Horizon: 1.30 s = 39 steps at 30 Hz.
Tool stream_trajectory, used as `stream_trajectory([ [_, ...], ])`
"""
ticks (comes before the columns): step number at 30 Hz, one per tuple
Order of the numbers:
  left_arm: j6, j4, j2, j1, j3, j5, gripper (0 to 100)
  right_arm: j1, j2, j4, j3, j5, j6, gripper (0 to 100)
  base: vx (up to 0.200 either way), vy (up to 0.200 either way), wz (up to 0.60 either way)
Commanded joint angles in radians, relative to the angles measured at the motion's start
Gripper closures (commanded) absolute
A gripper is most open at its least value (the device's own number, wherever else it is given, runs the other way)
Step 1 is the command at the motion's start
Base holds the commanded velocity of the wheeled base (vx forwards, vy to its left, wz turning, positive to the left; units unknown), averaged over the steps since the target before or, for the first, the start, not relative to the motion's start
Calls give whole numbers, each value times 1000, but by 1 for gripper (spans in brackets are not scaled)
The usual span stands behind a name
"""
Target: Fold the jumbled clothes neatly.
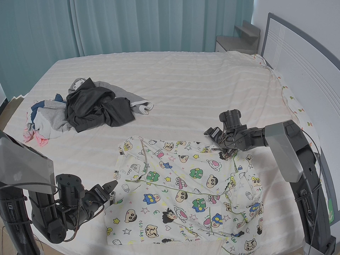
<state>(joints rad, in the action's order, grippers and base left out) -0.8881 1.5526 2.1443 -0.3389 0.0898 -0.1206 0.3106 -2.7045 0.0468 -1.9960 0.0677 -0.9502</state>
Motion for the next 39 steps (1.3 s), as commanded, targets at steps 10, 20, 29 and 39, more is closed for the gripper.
stream_trajectory([
  [10,-2,18,-10,-3,-1,-1,0,-1,206,-99,-4,27,56,0,0,0,0],
  [20,-3,18,-10,-8,-8,-1,0,53,407,-31,-4,37,57,0,0,0,0],
  [29,-3,18,-37,-12,-10,3,0,33,552,-334,-4,78,123,0,0,0,0],
  [39,-17,18,-110,-107,-45,4,0,67,795,-729,-4,124,344,0,0,0,0],
])
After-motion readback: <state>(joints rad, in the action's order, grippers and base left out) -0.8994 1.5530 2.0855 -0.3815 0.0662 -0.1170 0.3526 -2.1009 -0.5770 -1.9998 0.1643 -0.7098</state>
